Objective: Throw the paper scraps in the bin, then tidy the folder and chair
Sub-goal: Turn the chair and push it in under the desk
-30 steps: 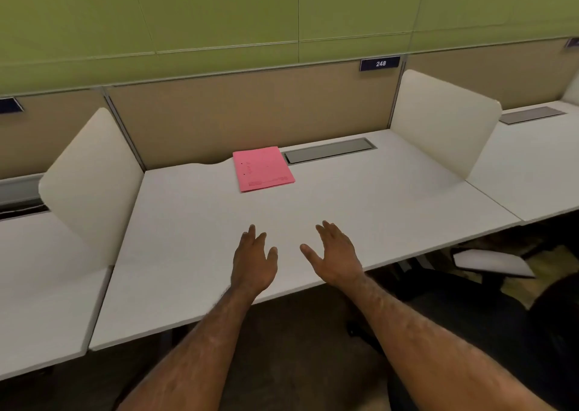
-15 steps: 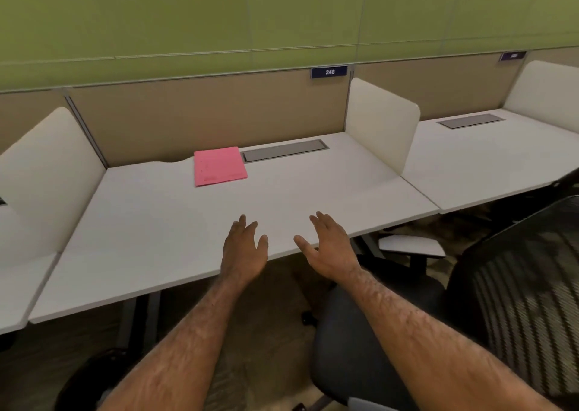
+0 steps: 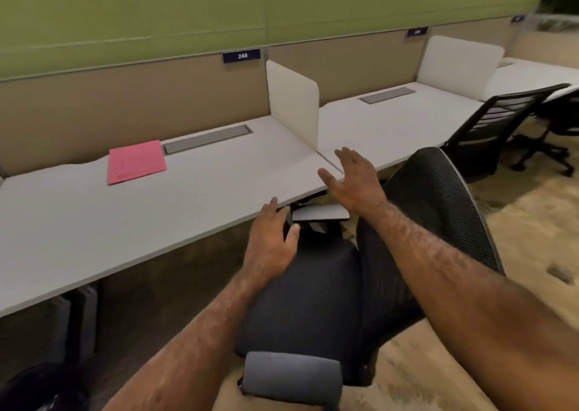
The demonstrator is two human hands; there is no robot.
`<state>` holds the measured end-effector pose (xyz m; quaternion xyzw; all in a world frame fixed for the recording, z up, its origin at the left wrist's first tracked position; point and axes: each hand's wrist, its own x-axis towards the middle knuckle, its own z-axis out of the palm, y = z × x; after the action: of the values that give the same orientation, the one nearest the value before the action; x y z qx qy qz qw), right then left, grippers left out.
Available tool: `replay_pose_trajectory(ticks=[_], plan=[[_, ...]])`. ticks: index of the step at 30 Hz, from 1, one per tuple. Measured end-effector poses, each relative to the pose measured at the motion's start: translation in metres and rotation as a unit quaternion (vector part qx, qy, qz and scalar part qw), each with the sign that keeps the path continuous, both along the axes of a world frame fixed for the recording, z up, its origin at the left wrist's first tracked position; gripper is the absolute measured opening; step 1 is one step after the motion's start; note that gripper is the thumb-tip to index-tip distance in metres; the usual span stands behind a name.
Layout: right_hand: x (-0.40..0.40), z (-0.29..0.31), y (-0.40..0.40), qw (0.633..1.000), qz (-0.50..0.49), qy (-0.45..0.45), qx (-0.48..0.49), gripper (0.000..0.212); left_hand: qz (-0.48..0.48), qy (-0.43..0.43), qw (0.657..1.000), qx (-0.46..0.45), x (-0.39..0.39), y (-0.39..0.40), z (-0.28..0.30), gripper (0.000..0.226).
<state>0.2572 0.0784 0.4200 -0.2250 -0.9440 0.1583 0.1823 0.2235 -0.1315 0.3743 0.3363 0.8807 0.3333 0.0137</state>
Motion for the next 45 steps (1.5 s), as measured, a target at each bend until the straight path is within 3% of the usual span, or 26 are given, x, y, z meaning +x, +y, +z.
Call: replay_pose_trajectory(ticks=[5,9,13,15,17,24,29,34,38,45], plan=[[0.062,0.019,0.099,0.981,-0.082,-0.174,0.027,0.074,-0.188,0.061,0.980,-0.034,0.079,0.067,0.004,0.060],[0.107,0.016,0.150,0.955,-0.115,-0.274,0.002,0.059,-0.377,0.081,0.919,-0.081,0.134,0.114,0.015,0.066],[0.134,0.000,0.160,0.950,-0.108,-0.289,-0.041,0.053,-0.476,0.188,0.848,-0.138,0.164,0.150,0.010,0.063],[0.139,-0.004,0.160,0.954,-0.111,-0.273,-0.060,0.054,-0.479,0.226,0.831,-0.171,0.170,0.161,0.005,0.062],[0.141,-0.001,0.160,0.955,-0.106,-0.265,-0.078,0.053,-0.466,0.241,0.835,-0.170,0.174,0.168,0.001,0.059],[0.147,0.008,0.162,0.962,-0.108,-0.234,-0.091,0.048,-0.433,0.270,0.857,-0.067,0.182,0.164,-0.015,0.035],[0.156,0.014,0.153,0.968,-0.139,-0.199,-0.066,0.014,-0.405,0.305,0.862,0.019,0.186,0.131,-0.021,0.026],[0.179,0.014,0.131,0.971,-0.194,-0.137,-0.014,0.039,-0.379,0.353,0.848,0.111,0.185,0.090,-0.037,0.017],[0.198,-0.006,0.111,0.966,-0.249,-0.057,-0.030,0.049,-0.364,0.364,0.840,0.173,0.180,0.049,-0.036,0.027],[0.193,-0.023,0.029,0.931,-0.356,-0.078,0.032,0.043,-0.277,0.308,0.893,0.176,0.160,-0.035,-0.026,0.032]])
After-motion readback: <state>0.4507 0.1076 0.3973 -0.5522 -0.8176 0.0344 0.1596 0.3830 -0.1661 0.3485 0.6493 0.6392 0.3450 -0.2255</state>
